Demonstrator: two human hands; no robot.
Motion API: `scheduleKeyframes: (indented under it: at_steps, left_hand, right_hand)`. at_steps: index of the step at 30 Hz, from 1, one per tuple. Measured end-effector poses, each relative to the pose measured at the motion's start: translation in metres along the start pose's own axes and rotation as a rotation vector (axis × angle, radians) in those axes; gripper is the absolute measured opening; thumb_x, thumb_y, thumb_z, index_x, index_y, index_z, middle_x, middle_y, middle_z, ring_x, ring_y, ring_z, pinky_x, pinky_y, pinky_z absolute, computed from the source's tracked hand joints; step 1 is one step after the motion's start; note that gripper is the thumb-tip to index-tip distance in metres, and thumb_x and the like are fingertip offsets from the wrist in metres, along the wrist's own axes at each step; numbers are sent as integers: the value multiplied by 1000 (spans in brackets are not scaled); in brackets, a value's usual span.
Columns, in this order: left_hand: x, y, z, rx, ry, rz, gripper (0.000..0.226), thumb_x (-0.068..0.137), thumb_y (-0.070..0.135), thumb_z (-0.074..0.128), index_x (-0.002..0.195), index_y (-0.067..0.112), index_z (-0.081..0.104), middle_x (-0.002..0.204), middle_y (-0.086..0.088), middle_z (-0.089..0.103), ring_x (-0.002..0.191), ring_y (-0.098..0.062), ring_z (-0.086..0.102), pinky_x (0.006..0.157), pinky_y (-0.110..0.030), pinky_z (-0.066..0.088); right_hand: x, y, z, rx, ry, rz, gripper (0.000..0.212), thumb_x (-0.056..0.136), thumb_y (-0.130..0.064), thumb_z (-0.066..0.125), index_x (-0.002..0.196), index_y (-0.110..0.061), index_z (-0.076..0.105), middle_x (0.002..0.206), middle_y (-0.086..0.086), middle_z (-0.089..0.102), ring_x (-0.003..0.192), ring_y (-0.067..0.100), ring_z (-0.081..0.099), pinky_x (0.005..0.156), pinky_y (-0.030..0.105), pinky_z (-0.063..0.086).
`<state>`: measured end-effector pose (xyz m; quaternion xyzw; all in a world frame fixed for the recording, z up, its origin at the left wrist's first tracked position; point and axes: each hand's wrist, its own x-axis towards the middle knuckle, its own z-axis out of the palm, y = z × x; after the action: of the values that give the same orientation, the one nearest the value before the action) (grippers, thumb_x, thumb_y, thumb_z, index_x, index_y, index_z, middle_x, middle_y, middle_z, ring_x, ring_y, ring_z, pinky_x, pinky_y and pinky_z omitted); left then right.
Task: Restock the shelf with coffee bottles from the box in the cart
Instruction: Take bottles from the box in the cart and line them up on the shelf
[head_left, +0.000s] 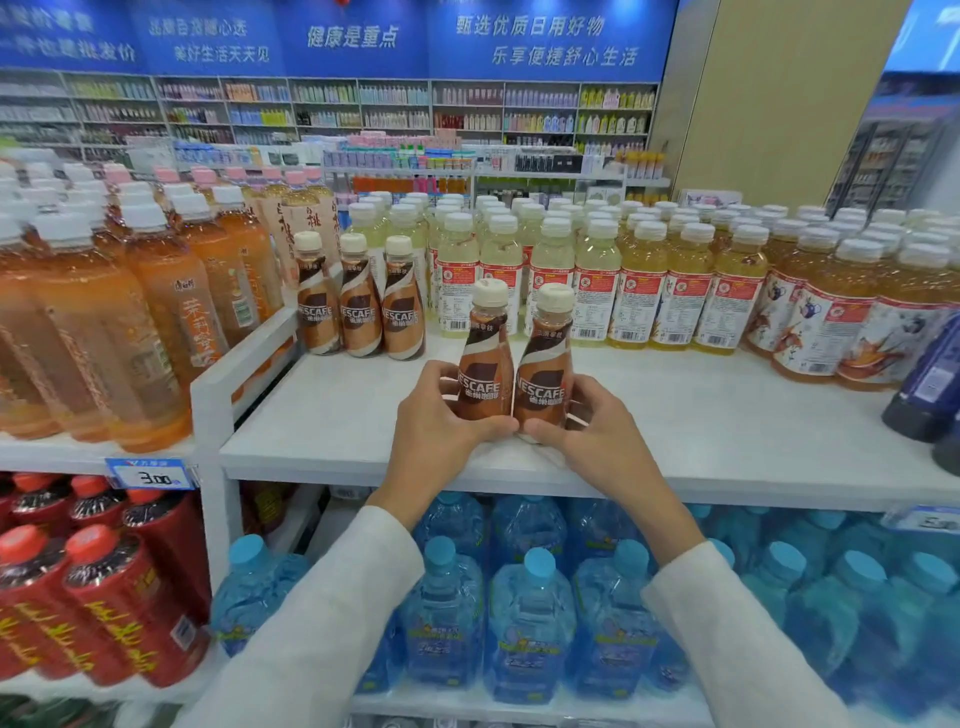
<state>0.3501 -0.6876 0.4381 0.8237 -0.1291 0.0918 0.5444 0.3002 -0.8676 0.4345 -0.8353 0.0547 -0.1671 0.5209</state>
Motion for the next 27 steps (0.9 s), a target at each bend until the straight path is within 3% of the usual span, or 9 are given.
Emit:
scheduleKeyframes:
  at_steps: [6, 12, 15, 18, 21, 23, 27]
  left_hand:
    - [-5, -5, -3, -29, 8, 18, 70, 62, 43, 94, 120, 30, 56, 116, 16, 65, 96, -2, 65, 72, -9, 48]
    - [0, -8, 0, -14, 61, -13, 62, 65, 40, 93, 115, 30, 59, 109, 10, 68, 92, -6, 67, 75, -15, 51]
    - [11, -7, 2, 26, 102, -28, 60, 67, 42, 91, 117, 28, 59, 108, 9, 69, 95, -9, 66, 82, -24, 51]
    - [33, -3, 2, 30, 121, -68, 53, 72, 35, 89, 116, 27, 60, 99, 11, 64, 90, -9, 60, 79, -23, 42]
    - [61, -7, 5, 31, 177, -108, 58, 72, 31, 90, 122, 18, 62, 109, 5, 69, 96, -14, 62, 85, -28, 46]
    - [79, -12, 9, 23, 215, -164, 54, 71, 31, 90, 114, 14, 61, 115, -2, 70, 104, -22, 65, 90, -35, 51]
    - [102, -18, 17, -22, 296, -214, 49, 69, 30, 91, 103, 13, 60, 106, -4, 70, 102, -27, 65, 91, -42, 52]
  right_hand:
    - [-13, -2, 6, 64, 131, -8, 78, 75, -32, 88, 141, -25, 48, 128, -15, 60, 111, 3, 60, 95, 23, 50]
    - [-13, -5, 13, 10, 189, -34, 50, 76, -30, 88, 115, -34, 57, 108, -20, 66, 95, -8, 62, 80, 12, 48]
    - [5, -9, 18, -23, 148, -37, 50, 77, -30, 86, 116, -31, 54, 110, -15, 64, 97, 3, 63, 86, 22, 50]
    - [34, -10, 27, -51, 104, -41, 50, 78, -30, 86, 118, -25, 54, 114, -9, 65, 103, 12, 63, 91, 30, 51]
    - [70, -12, 38, -57, 60, -33, 52, 80, -26, 84, 123, -20, 54, 117, -6, 65, 107, 15, 62, 93, 31, 50]
    - [91, -11, 47, -48, 53, -20, 53, 81, -24, 83, 124, -19, 53, 120, -3, 65, 109, 18, 62, 95, 34, 51]
    - [116, -5, 63, -33, 95, -31, 51, 81, -24, 82, 123, -19, 53, 116, -4, 64, 108, 19, 63, 95, 38, 52]
